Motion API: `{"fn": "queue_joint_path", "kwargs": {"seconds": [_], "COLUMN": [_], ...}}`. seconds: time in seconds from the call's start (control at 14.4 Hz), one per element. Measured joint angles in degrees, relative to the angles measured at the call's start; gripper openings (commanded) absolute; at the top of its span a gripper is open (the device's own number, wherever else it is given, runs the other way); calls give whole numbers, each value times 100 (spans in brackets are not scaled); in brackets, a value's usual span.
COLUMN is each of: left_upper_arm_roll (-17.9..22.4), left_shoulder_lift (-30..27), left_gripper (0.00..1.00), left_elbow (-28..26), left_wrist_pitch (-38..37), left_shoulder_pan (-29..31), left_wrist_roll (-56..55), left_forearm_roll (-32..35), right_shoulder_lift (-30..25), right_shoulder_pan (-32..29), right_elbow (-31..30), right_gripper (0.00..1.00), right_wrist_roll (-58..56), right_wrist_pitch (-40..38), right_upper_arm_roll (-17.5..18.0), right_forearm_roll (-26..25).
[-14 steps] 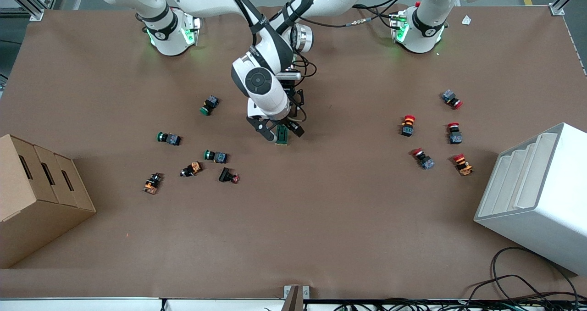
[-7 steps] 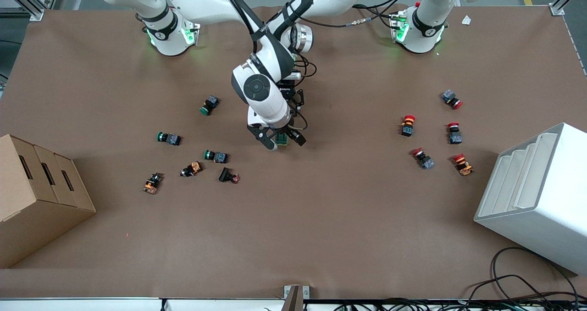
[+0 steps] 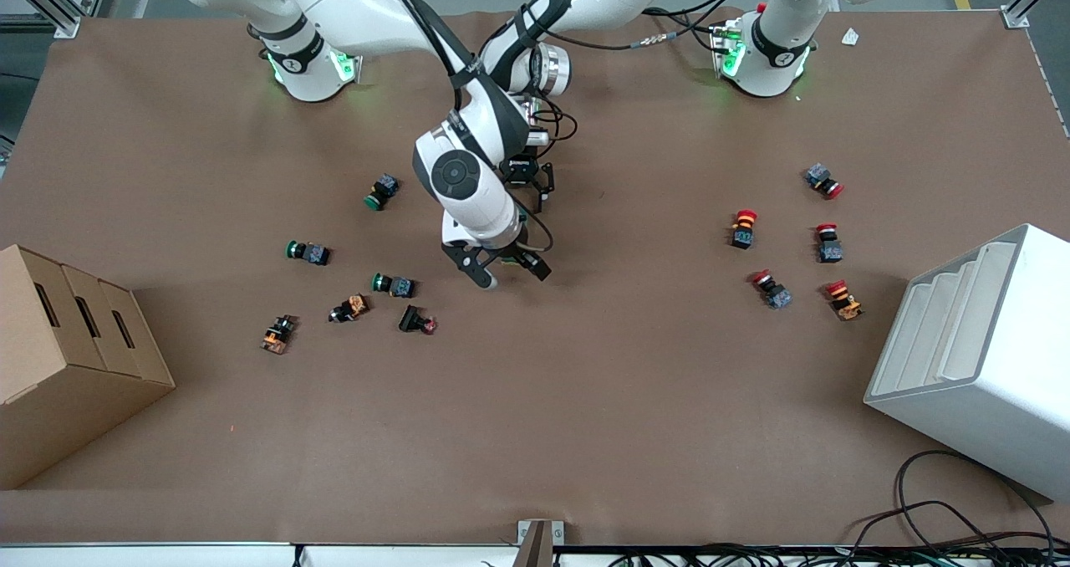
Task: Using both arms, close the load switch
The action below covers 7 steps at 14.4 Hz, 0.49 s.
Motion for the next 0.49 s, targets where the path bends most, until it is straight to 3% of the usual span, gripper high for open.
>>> {"fn": "queue_joint_path", "kwargs": {"seconds": [0.49], "left_upper_arm_roll": [-1], "left_shoulder_lift": [3], "left_gripper": [100], "left_elbow": [0], "left_wrist_pitch": [-12], "left_shoulder_pan": [-1], "left_wrist_roll": [-1], "left_forearm_roll": [0], "right_shoulder_lift": [267], "right_shoulder_pan": [-20], "right_elbow": [90], "right_gripper": [100], "right_wrist_roll": [-65], "right_wrist_pitch": [7], "right_upper_arm_roll": [23], "right_forearm_roll": [0]}}
